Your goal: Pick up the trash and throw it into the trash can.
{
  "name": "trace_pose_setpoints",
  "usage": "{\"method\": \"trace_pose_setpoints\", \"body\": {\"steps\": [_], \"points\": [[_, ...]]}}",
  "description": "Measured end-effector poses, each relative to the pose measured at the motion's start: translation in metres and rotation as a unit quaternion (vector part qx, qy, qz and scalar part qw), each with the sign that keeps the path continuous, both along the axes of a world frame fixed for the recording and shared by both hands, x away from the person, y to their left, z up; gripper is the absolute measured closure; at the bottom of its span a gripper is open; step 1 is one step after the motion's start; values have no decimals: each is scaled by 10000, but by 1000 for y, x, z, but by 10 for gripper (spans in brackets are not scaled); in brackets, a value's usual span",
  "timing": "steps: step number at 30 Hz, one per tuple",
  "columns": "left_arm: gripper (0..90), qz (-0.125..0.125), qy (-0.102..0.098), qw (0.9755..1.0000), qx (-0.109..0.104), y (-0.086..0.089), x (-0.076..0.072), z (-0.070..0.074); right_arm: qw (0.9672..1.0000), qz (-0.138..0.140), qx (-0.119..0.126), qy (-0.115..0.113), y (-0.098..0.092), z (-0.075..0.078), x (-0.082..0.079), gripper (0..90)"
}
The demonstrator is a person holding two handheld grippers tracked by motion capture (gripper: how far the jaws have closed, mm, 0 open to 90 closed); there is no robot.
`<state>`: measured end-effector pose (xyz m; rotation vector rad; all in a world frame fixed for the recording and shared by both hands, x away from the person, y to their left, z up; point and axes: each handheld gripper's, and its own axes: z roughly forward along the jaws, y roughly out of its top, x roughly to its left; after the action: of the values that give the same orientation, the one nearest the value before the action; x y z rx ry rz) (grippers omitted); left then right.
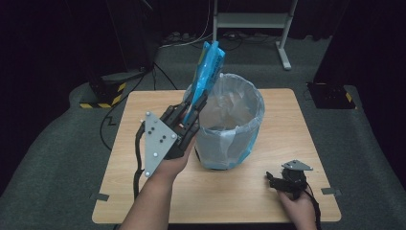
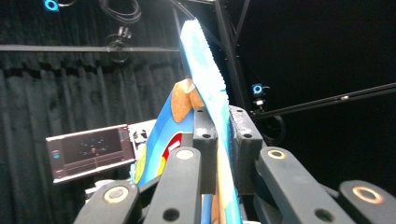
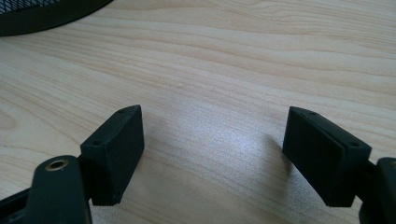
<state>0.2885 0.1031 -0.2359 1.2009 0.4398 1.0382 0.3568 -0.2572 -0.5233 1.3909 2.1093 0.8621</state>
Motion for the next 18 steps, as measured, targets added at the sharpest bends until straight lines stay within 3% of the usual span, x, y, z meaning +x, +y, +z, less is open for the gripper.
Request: {"method": "trace_pose_setpoints", "body": {"steps": [9,18], "points": [[825,-311,145,9994,-19,-15,6,-6,10000,-6,7,-1,0,0,0,205],[797,-531,444,9976,-37,-18,13,-13,10000,0,-2,-8,0,0,-1,207]]}}
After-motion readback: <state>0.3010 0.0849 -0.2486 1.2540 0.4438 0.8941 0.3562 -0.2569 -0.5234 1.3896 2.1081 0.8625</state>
